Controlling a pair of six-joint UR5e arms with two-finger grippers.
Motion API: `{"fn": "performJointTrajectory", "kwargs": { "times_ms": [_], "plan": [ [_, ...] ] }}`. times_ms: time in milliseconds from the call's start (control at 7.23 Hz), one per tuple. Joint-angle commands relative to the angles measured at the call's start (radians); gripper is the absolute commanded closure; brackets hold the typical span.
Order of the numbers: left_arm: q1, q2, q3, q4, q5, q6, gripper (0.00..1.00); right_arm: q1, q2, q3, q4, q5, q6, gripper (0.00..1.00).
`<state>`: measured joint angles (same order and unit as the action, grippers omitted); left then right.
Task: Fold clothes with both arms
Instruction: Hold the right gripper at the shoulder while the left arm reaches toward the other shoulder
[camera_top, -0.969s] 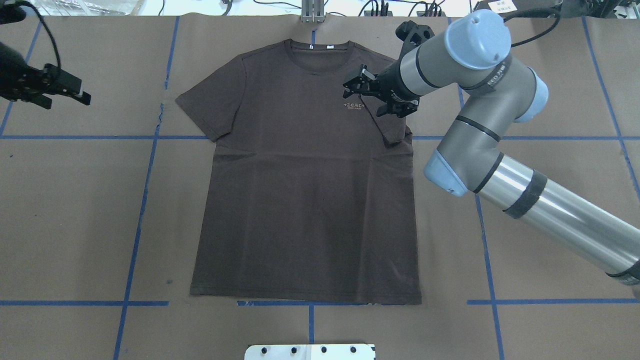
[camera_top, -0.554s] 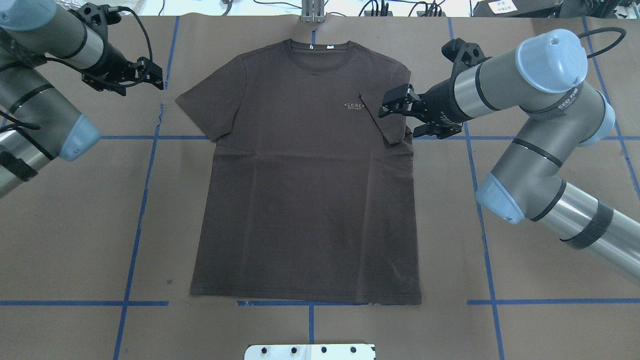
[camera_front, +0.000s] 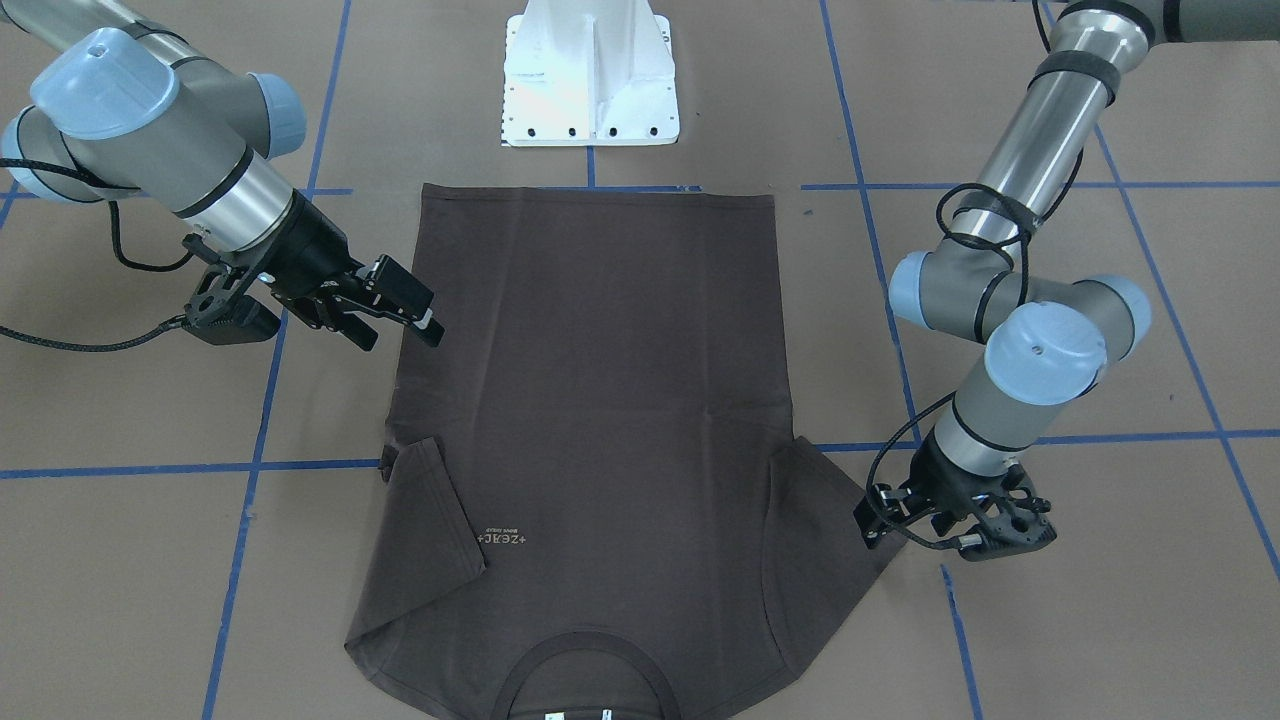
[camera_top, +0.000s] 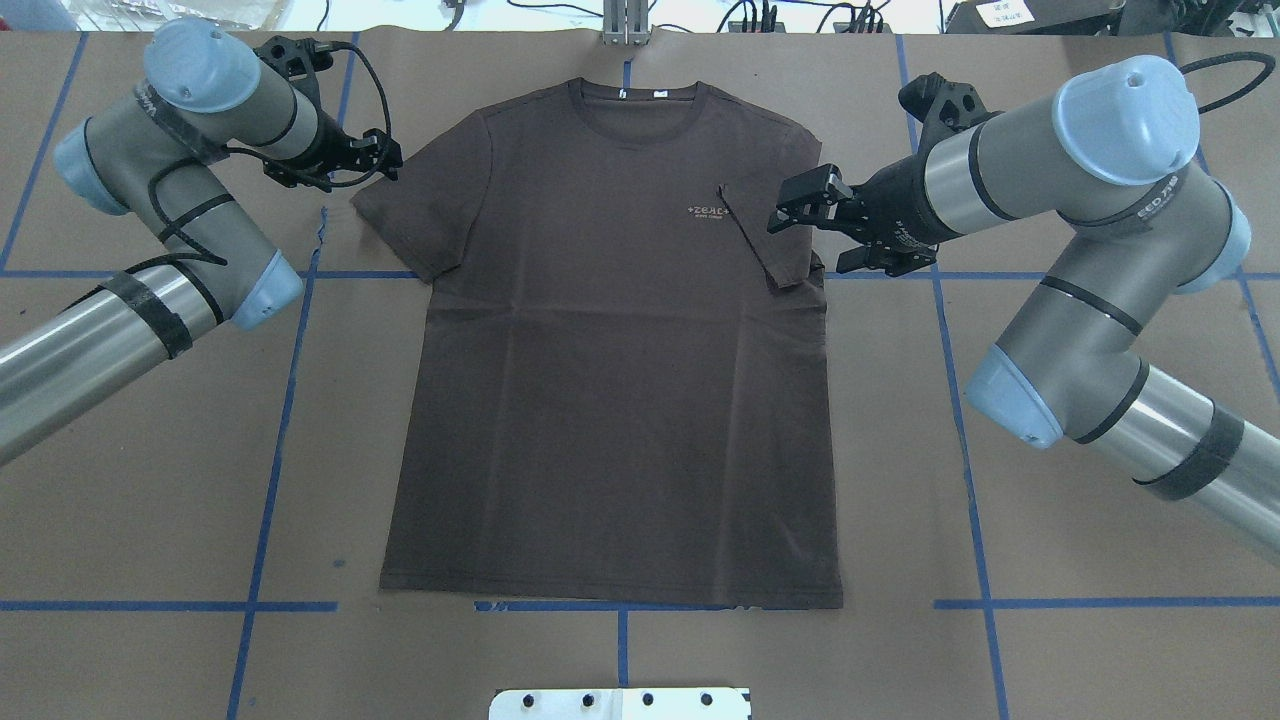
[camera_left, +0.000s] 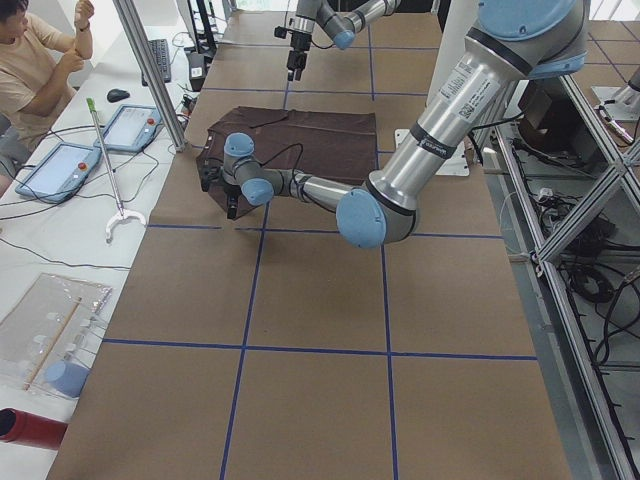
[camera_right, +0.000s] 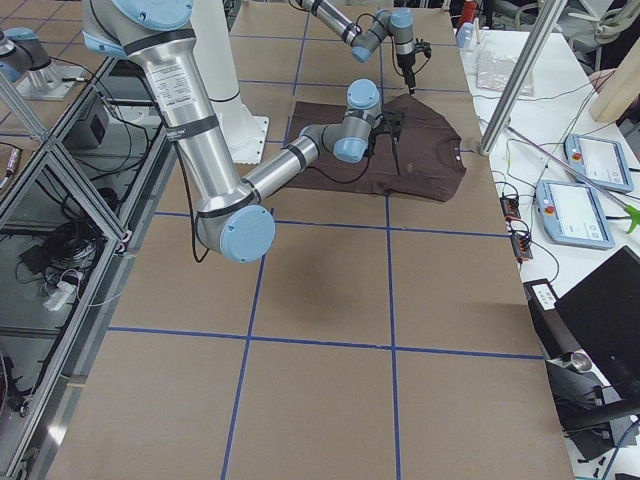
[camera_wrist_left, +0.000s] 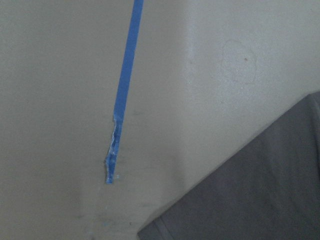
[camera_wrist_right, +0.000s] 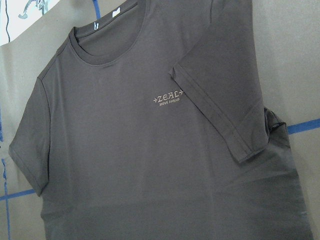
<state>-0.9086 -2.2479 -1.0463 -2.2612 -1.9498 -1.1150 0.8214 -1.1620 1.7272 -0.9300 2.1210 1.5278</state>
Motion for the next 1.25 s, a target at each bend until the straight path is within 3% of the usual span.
{"fn": "performJointTrajectory", "kwargs": {
  "times_ms": [0, 138, 692, 830, 969, 1107],
  "plan": [
    [0.011, -0.01, 0.028, -0.012, 0.037, 0.0, 0.24, -0.001, 0.002, 0.0, 0.0, -0.001, 0.0, 0.01],
    [0.011, -0.006, 0.028, -0.014, 0.038, 0.0, 0.33, -0.001, 0.004, 0.002, 0.0, -0.001, 0.0, 0.01],
    [0.02, 0.008, 0.026, -0.015, 0.037, 0.003, 0.34, 0.001, 0.005, 0.003, 0.004, -0.003, 0.0, 0.01],
    [0.022, 0.008, 0.026, -0.014, 0.037, 0.003, 0.45, -0.001, 0.007, 0.003, 0.005, -0.003, 0.0, 0.01],
    [0.022, 0.007, 0.025, -0.014, 0.037, 0.007, 0.99, -0.001, 0.007, 0.003, 0.005, -0.003, 0.0, 0.01],
    [0.022, 0.002, 0.023, -0.014, 0.035, 0.007, 1.0, -0.001, 0.007, 0.005, 0.007, -0.003, 0.0, 0.01]
  ]
}}
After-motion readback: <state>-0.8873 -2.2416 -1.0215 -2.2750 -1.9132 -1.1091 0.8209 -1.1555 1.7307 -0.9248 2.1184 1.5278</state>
